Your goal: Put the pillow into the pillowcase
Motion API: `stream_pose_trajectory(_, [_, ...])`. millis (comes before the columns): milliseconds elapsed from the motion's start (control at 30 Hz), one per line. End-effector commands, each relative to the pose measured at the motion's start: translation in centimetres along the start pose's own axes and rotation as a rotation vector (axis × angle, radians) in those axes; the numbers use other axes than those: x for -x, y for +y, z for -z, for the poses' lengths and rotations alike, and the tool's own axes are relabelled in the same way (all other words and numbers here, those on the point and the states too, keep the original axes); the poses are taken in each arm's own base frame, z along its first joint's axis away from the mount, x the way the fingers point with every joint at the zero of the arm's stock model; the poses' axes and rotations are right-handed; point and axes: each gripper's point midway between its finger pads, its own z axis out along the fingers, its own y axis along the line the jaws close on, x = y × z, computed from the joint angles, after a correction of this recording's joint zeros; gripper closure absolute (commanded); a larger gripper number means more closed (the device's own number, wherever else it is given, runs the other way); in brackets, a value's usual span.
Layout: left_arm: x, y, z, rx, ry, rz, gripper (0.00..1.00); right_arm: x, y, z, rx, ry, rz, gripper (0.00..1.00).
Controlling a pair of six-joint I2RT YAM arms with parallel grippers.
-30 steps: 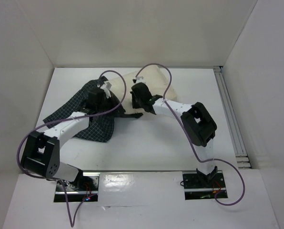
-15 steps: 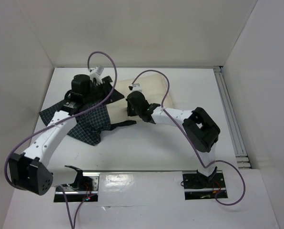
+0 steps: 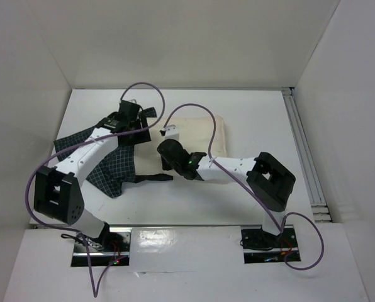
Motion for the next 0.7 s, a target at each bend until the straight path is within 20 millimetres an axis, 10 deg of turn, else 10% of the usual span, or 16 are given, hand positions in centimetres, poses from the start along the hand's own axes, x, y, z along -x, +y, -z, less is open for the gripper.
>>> stream_pose_trajectory(0, [1.3,1.9,1.8,0.215,-0.101,-0.031,0.23,2.8,0.9,0.3,-0.023,-0.077,-0.053,0.83])
stream_pose_trajectory(100, [1.2,2.8,1.9,0.264,-0.126,-0.023,0.24,2.6,0.9,0.1,-0.028,-0.069,-0.048,0.59])
stream_pose_trajectory(367, [-0.4,6.0,0.7,0.447,-0.095,-0.024,0.30,2.4,0.0,0.5,-0.057,-0.077,-0.037,0.49])
stream_pose_trajectory(500, [-0.8,5.9,-0.2,0.453,-0.069,-0.033,0.35,3.8,-0.4,1.8,-0.074,-0.105,-0.044,0.25])
stream_pose_trajectory(667, [-0.7,5.3,-0.6,0.424,-0.059,-0.035,0.45,5.2,-5.0,4.4,-0.210,-0.149,-0.052,0.05])
